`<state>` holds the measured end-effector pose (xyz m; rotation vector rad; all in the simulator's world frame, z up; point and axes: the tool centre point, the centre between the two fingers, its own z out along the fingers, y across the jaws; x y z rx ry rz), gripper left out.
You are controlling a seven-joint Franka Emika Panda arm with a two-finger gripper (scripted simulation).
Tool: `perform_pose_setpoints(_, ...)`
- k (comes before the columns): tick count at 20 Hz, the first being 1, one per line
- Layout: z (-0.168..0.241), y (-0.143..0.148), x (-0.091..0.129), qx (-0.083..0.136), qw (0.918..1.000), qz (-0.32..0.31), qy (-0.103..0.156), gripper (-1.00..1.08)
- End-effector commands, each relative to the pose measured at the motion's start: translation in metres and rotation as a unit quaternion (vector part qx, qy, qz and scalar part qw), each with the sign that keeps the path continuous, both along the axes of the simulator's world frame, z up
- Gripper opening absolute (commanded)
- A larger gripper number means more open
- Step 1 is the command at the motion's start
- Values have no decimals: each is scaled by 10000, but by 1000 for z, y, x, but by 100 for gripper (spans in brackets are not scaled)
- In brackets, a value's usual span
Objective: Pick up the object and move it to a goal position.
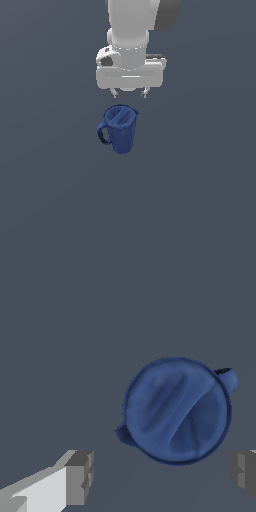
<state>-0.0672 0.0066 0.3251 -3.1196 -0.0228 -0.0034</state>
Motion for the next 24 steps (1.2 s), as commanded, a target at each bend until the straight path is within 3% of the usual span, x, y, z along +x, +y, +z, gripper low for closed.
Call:
perform_pose_setpoints(1, 0, 0, 0, 0, 10000, 0, 0, 28)
perform_pose_setpoints(13, 6, 1, 4, 88, 9999, -58, -84, 28)
perform_pose_setpoints(24, -7, -19, 18, 340, 9935, -1055, 263, 28)
